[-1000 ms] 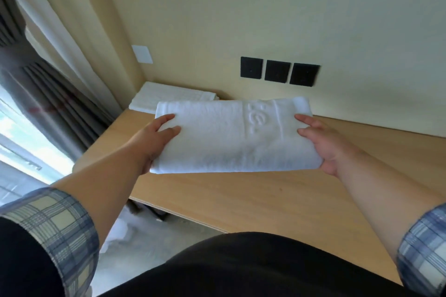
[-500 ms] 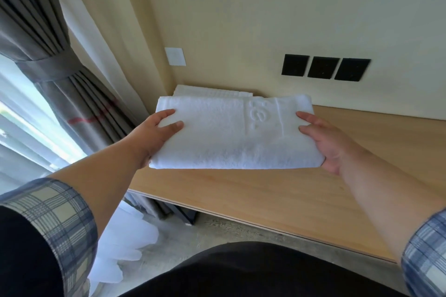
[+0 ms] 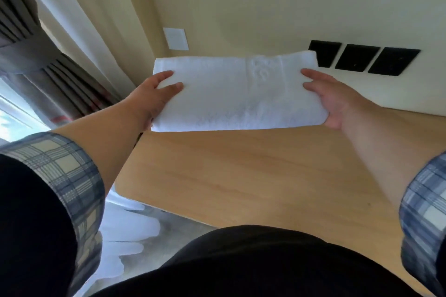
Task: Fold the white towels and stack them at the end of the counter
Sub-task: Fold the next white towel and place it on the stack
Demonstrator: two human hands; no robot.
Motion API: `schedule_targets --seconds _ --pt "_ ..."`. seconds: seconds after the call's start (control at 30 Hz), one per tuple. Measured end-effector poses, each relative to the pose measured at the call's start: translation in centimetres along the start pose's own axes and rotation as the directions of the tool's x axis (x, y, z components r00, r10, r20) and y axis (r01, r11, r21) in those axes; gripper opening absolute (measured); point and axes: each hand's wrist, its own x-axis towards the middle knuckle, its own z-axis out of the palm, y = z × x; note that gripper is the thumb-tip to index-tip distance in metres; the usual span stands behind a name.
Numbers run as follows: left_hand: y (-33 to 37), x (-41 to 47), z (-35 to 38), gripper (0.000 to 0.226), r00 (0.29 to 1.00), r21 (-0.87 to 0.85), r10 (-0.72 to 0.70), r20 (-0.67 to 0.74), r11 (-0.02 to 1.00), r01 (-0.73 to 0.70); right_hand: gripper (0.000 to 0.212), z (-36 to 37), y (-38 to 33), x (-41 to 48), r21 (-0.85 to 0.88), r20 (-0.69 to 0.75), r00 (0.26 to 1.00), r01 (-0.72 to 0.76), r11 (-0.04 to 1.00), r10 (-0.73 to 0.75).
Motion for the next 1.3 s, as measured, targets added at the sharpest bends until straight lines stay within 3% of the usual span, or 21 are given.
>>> schedule_targets --seconds 0.27,0.57,0.67,0.87,1.1,1.3 --pt "3.6 13.7 -3.3 0.038 0.989 -0.026 0.053 0.135 0.998 -0.05 0.03 5.5 -0.7 7.6 0.066 -0.147 0.989 0.013 0.998 -0.003" --pt "1.5 25.3 -4.0 0.04 0.978 -0.035 0.074 0.198 0.997 -0.068 0.032 10.5 3.3 15.0 0.097 -0.299 0.953 -0.008 0.995 0.037" --pt "-0.3 27.3 -4.1 0.043 0.974 -0.015 0.061 0.218 0.998 -0.06 0.033 11.3 4.9 16.5 0.081 -0.329 0.943 -0.031 0.996 0.056" --pt "-5.2 29.1 -3.0 0.041 0.963 0.028 -0.072 0.259 0.997 0.067 0.04 11.9 8.0 17.2 -0.094 -0.28 0.943 -0.212 0.973 0.178" --pt "-5.1 30.6 -2.9 0.01 0.97 0.013 -0.169 0.174 0.985 0.169 0.043 11.4 7.6 17.9 -0.094 -0.321 0.934 -0.195 0.976 0.156" --pt "-6.4 31.0 -2.5 0.022 0.986 0.016 -0.122 0.118 0.993 0.121 0.041 11.3 8.8 18.0 -0.164 -0.356 0.926 -0.195 0.967 0.127"
